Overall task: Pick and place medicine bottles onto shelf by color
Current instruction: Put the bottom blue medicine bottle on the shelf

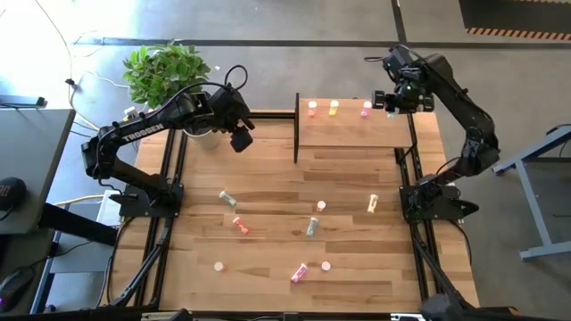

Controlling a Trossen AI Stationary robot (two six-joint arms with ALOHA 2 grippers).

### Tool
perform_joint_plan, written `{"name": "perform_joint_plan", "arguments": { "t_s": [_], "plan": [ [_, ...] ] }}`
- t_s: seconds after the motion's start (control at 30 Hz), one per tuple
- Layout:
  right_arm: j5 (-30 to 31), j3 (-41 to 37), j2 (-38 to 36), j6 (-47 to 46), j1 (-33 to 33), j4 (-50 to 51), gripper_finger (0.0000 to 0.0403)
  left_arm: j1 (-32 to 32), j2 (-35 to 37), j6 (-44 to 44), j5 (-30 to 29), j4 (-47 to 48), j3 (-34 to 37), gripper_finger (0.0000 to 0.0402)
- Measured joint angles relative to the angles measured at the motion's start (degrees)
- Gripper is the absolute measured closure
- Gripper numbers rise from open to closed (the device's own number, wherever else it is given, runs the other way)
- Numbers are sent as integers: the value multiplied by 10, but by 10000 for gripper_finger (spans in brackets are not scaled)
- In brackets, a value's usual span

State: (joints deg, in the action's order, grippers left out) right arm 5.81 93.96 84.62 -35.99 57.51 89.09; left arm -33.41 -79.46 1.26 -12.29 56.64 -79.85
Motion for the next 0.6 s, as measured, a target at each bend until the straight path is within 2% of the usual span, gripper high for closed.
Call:
{"name": "perform_joint_plan", "arguments": {
  "t_s": [0.23,0.6],
  "plan": [
    [6,-1,32,-35,13,-11,294,0,0,0,1,0,0,163],
    [2,-1,43,-89,27,-36,294,0,0,2,1,0,0,163]
  ]
}}
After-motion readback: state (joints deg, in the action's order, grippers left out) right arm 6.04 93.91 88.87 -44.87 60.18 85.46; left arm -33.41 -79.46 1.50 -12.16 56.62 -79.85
